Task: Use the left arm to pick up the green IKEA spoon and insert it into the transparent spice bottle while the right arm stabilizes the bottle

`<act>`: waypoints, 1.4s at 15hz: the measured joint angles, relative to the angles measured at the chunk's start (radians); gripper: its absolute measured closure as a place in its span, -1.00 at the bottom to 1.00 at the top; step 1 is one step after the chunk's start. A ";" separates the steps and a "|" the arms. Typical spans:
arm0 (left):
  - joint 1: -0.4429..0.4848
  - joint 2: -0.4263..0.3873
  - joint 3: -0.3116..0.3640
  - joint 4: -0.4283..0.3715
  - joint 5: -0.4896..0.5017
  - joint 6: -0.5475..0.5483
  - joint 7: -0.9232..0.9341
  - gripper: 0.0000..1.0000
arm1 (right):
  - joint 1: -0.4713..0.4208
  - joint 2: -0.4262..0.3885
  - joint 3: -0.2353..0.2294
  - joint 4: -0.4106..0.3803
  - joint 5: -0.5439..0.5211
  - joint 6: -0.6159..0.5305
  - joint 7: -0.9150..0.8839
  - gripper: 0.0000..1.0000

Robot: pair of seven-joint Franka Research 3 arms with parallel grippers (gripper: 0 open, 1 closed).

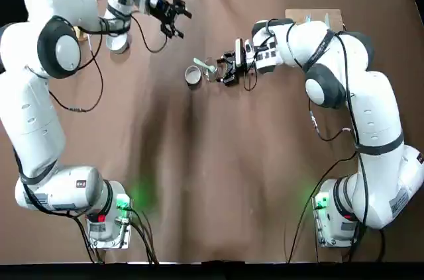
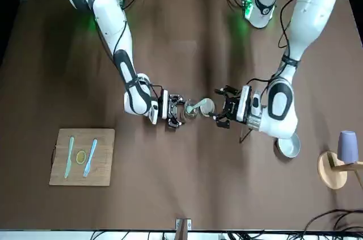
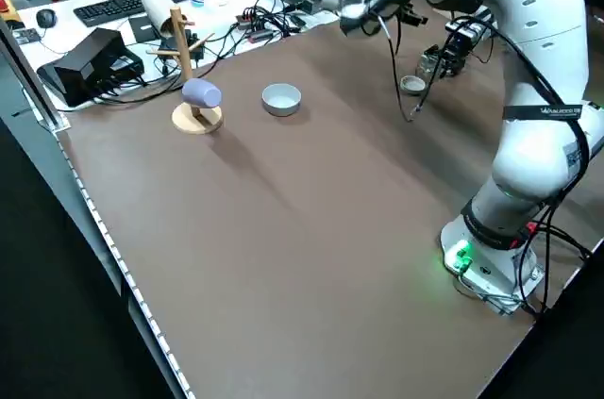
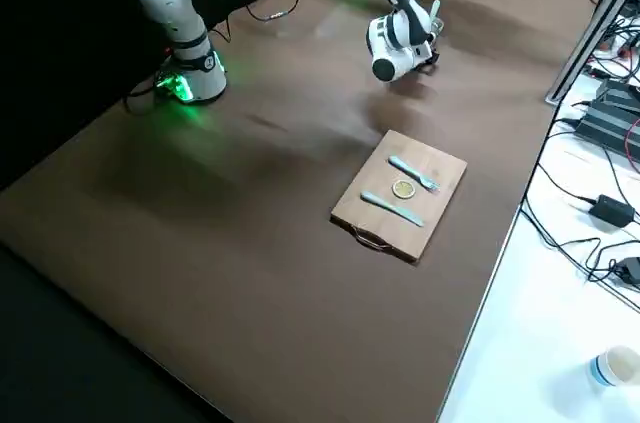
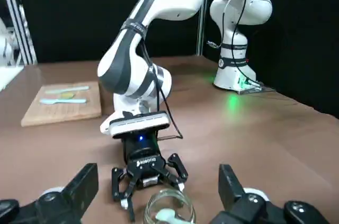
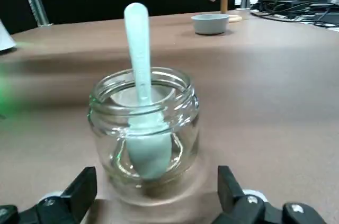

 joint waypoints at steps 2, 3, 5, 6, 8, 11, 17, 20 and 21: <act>0.010 -0.026 0.000 0.049 0.064 -0.016 -0.129 -1.00 | -0.018 -0.007 0.001 -0.010 -0.056 -0.016 0.000 -1.00; 0.013 -0.036 0.000 0.078 0.093 -0.036 -0.202 -1.00 | -0.034 -0.010 0.001 -0.017 -0.086 -0.035 0.000 -1.00; 0.021 -0.051 0.001 0.128 0.131 -0.066 -0.347 -1.00 | -0.073 -0.020 0.003 -0.036 -0.147 -0.071 0.000 -1.00; 0.028 -0.056 0.001 0.150 0.146 -0.075 -0.409 -1.00 | -0.095 -0.030 0.003 -0.047 -0.186 -0.077 0.002 -1.00; 0.041 -0.068 0.002 0.177 0.174 -0.086 -0.500 -1.00 | -0.138 -0.054 0.002 -0.064 -0.282 -0.077 0.033 -1.00; 0.057 -0.103 0.002 0.191 0.230 -0.089 -0.637 -1.00 | -0.206 -0.092 -0.008 -0.072 -0.449 -0.079 0.157 -1.00; 0.061 -0.194 0.006 0.193 0.350 -0.090 -0.842 -1.00 | -0.269 -0.231 -0.070 -0.070 -0.721 -0.096 0.543 -1.00; 0.062 -0.236 0.009 0.193 0.444 -0.089 -1.043 -1.00 | -0.270 -0.325 -0.170 -0.047 -0.841 -0.168 0.798 -1.00; 0.062 -0.246 0.010 0.193 0.472 -0.089 -1.102 -1.00 | -0.270 -0.333 -0.200 -0.025 -0.879 -0.205 0.869 -1.00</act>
